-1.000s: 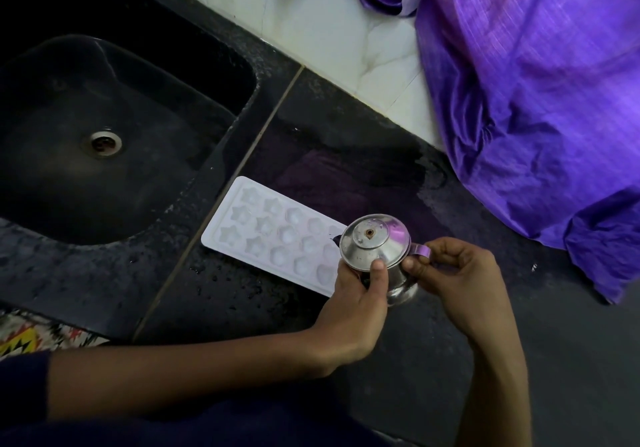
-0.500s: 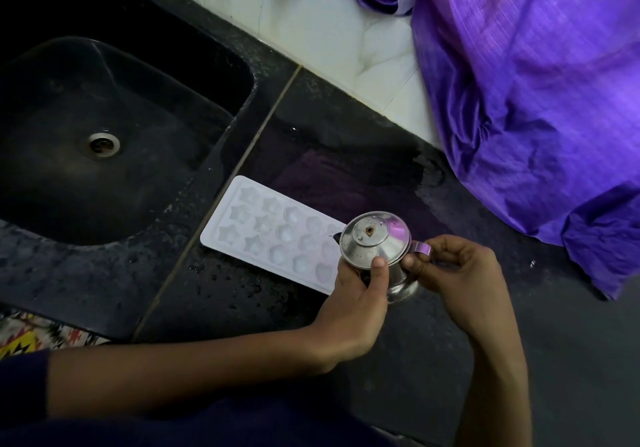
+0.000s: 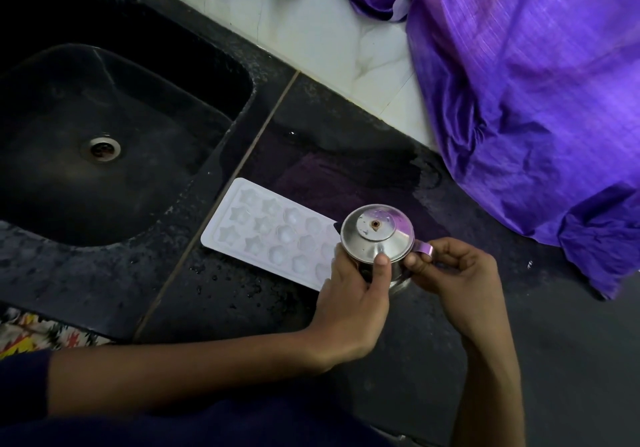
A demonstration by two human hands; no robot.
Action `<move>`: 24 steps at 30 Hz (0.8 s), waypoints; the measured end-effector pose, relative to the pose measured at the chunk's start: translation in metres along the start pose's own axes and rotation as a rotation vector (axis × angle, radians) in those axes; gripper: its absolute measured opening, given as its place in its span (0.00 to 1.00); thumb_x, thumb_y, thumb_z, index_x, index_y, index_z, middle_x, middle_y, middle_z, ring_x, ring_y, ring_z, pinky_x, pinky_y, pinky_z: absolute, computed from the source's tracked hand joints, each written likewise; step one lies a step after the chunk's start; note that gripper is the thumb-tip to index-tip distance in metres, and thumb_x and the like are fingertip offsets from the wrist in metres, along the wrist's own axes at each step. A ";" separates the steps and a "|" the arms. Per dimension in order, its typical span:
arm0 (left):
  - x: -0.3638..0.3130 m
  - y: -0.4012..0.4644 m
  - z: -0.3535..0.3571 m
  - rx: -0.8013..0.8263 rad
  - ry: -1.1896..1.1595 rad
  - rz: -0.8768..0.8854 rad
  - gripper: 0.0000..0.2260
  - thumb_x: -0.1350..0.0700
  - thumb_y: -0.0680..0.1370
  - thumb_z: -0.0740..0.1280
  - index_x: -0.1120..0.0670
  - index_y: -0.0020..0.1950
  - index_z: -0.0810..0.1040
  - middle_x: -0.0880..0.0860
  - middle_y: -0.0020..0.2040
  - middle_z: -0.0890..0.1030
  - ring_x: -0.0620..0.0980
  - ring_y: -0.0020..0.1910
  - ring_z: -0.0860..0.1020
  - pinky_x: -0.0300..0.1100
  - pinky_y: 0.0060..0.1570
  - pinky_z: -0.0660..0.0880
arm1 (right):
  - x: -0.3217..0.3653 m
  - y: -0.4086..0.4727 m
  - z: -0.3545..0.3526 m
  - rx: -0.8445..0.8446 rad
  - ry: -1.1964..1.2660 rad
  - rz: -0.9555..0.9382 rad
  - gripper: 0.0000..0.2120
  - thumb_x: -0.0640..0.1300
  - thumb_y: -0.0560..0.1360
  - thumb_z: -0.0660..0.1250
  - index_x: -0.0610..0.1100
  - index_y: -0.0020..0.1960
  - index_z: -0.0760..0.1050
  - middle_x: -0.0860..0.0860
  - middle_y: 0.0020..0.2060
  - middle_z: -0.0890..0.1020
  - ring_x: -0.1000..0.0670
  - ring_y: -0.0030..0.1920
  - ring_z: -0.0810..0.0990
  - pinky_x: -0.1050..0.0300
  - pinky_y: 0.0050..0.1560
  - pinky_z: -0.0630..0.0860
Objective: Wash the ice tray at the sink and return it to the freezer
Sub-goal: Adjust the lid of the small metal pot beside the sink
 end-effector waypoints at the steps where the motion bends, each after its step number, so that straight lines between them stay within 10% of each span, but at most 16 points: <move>1: 0.001 0.000 0.001 -0.013 0.011 0.009 0.41 0.27 0.67 0.46 0.44 0.76 0.47 0.45 0.76 0.58 0.46 0.74 0.58 0.49 0.73 0.58 | 0.000 -0.001 0.000 -0.002 0.023 0.000 0.04 0.38 0.66 0.73 0.43 0.36 0.79 0.53 0.31 0.84 0.58 0.33 0.82 0.65 0.37 0.79; 24: 0.017 -0.019 0.015 0.062 -0.109 -0.164 0.36 0.31 0.73 0.47 0.45 0.77 0.43 0.45 0.77 0.55 0.46 0.74 0.60 0.42 0.71 0.57 | 0.010 -0.009 -0.001 0.095 -0.195 -0.032 0.04 0.37 0.66 0.74 0.43 0.38 0.81 0.55 0.30 0.83 0.63 0.32 0.80 0.74 0.33 0.73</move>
Point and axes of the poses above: each hand's wrist, its own y-axis towards the middle knuckle, its own z-axis out of the palm, x = y × z, the point moved 4 cm from there along y, towards the middle knuckle
